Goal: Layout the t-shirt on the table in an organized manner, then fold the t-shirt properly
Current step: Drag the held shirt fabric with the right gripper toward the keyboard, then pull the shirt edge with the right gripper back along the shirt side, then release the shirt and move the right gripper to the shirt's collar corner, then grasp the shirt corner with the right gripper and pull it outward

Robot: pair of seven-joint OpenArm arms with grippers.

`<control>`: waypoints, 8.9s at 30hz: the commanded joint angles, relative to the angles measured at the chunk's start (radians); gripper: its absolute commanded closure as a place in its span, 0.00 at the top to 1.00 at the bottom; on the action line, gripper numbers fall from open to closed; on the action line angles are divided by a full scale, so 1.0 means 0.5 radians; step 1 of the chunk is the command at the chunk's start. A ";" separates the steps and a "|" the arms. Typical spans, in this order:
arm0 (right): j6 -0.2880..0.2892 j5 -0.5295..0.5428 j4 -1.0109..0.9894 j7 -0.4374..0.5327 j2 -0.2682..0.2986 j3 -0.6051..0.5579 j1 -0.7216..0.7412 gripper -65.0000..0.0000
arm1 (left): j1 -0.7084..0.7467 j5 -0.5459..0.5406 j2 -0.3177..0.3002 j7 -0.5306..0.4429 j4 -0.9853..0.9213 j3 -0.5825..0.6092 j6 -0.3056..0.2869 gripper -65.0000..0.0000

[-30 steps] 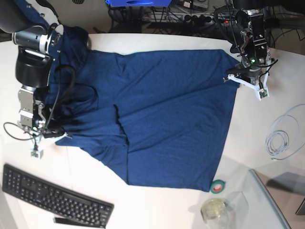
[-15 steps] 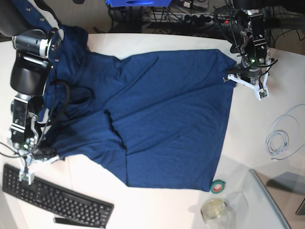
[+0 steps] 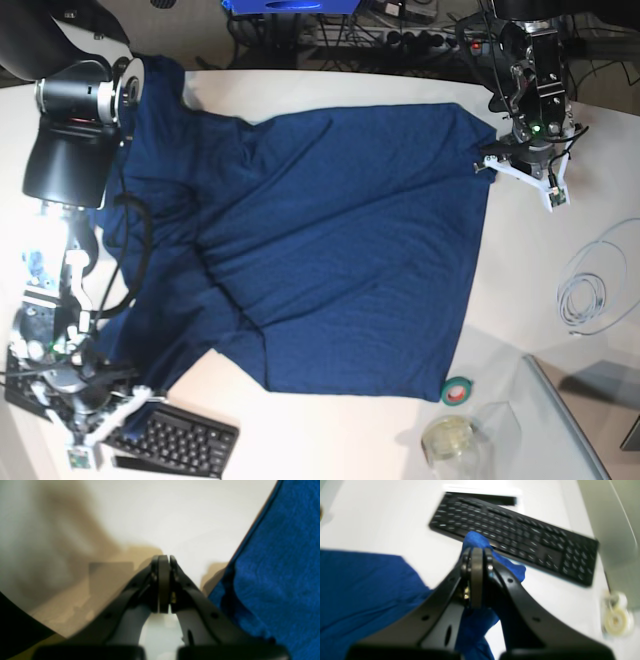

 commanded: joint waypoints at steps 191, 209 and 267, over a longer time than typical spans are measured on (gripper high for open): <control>-0.076 0.189 0.181 -0.015 0.127 -0.814 -1.283 0.14 | 0.181 -0.097 -0.015 -0.029 0.314 0.132 0.009 0.00; -0.076 0.186 0.705 -0.018 0.163 -0.847 -1.430 0.14 | 0.565 -0.929 0.056 -0.032 0.667 0.030 0.006 0.24; 0.409 0.431 0.383 -0.086 0.099 0.616 -1.522 0.82 | 0.402 -0.922 0.273 -0.269 0.120 -0.273 -0.500 0.00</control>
